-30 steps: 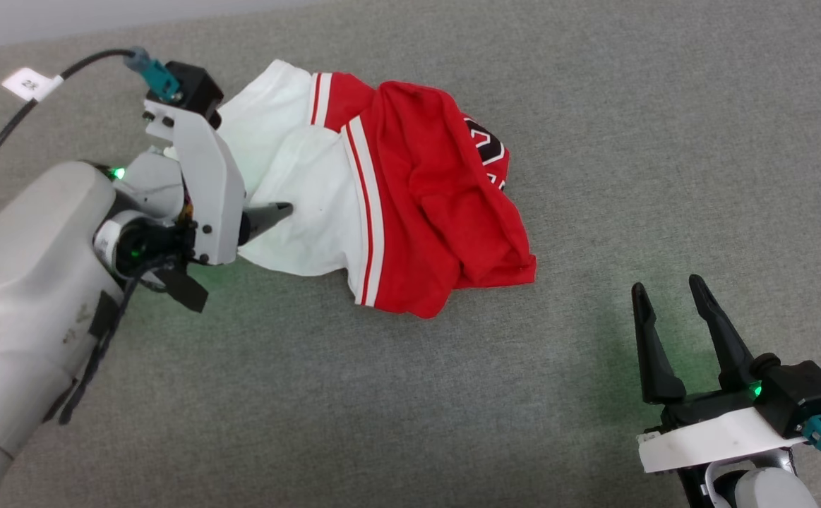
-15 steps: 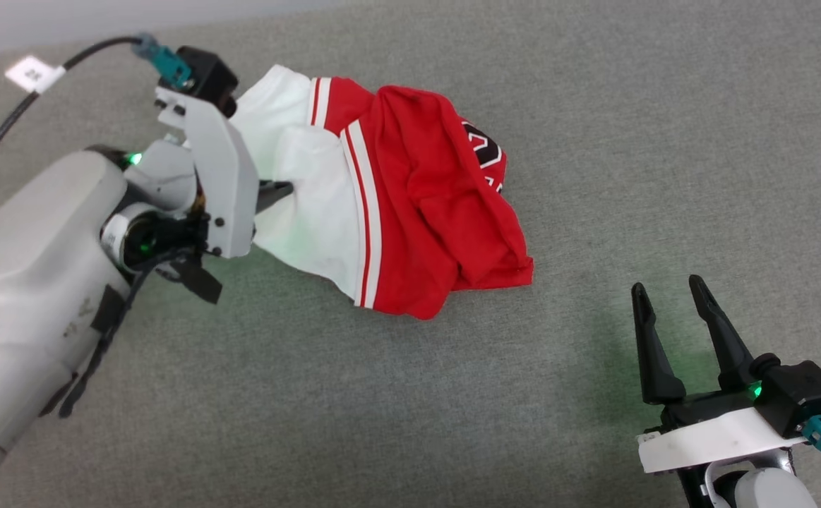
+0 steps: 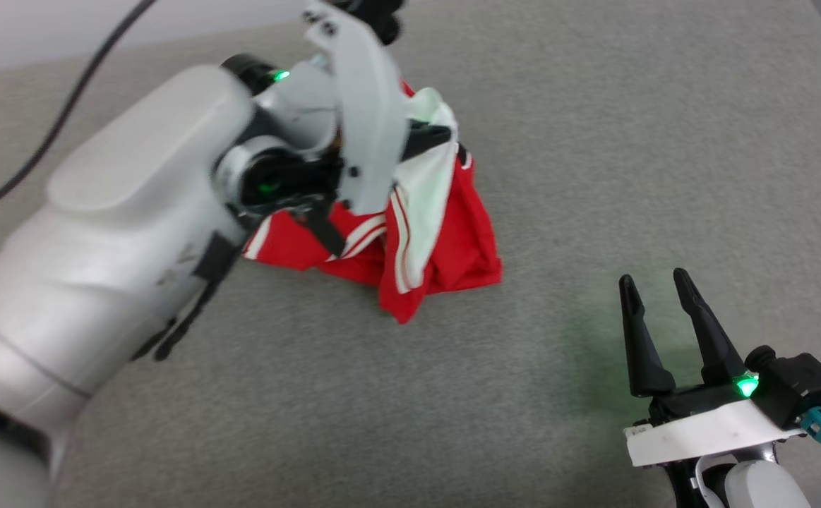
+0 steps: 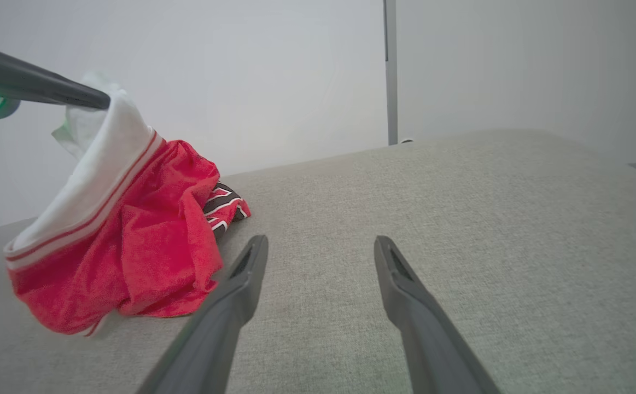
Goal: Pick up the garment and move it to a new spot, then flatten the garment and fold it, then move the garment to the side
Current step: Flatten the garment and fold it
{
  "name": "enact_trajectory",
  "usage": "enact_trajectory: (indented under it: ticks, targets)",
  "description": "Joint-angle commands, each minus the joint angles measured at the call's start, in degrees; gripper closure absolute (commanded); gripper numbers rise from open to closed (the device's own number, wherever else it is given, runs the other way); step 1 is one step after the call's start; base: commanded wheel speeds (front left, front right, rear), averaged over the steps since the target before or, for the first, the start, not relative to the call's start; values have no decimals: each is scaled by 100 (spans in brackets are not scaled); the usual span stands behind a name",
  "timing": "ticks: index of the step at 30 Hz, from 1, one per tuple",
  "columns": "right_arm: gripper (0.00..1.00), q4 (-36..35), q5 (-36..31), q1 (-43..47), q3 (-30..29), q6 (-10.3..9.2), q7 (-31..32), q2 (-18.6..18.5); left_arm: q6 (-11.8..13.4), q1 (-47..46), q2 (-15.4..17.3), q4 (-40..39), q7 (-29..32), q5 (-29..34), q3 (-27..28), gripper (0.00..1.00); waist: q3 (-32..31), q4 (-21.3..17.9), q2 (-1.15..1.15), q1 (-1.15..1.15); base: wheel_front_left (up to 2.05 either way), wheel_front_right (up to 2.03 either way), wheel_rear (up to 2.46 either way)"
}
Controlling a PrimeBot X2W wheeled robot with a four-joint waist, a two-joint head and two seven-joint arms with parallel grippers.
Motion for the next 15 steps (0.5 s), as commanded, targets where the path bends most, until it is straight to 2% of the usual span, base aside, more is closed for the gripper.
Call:
enact_trajectory:
  ticks: [1, 10, 15]
  targets:
    - [0, -7, 99, -67, 47, -8, -24, 7, -11, -139, -124, 90, 7, 88, -78, 100, 191, -331, 0, 0, 0, 0, 0]
    - [0, 37, 732, -208, 223, -8, -24, 11, -11, -676, -962, 1027, -215, 497, -603, 100, 669, -1269, 0, 0, 0, 0, 0]
    - [0, 58, 1000, -290, 352, -8, -23, 11, -11, -811, -1224, 1486, -614, 576, -743, 100, 865, -1668, 0, 0, 0, 0, 0]
